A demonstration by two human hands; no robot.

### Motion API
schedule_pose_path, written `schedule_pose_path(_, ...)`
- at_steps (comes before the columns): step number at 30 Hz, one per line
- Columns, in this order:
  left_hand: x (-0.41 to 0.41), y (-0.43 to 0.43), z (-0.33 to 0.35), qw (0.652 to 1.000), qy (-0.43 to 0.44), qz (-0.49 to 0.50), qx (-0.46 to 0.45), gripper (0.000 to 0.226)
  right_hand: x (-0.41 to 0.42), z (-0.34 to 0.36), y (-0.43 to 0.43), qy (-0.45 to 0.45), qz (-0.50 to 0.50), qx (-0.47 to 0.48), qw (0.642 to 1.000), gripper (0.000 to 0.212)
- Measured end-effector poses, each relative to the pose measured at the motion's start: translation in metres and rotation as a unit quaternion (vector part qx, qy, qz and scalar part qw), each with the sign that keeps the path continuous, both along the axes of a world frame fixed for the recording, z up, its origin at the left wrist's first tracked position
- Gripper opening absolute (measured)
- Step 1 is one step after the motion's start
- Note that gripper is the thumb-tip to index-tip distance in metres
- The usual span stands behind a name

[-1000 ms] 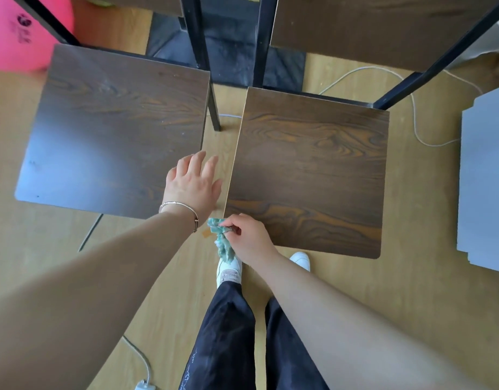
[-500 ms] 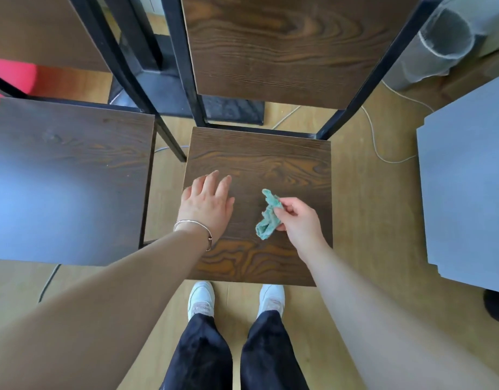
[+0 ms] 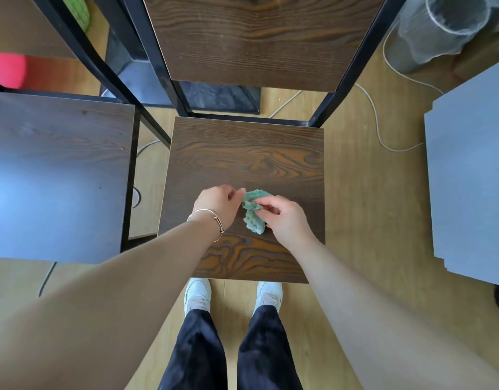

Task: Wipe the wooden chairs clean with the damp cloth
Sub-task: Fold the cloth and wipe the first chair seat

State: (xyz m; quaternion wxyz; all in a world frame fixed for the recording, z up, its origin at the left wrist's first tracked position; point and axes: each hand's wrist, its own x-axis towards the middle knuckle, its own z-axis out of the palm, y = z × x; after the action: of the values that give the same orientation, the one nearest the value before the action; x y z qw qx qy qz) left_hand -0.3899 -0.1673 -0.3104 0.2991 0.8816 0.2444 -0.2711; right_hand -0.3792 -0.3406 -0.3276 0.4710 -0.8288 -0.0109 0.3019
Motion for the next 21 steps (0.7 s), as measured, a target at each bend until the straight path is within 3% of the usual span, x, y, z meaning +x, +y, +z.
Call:
schedule_pose_path(15,0.002,0.012,0.005,0.997,-0.054,0.046,-0.006,0.020,0.009,0.009,-0.013,0.047,-0.128,0.048,0.990,0.020)
schedule_pose_path(21,0.007,0.027,0.014,0.995,-0.086,0.050,-0.004,0.008,0.028,0.010,-0.024,0.031,-0.166,0.011,0.986,0.010)
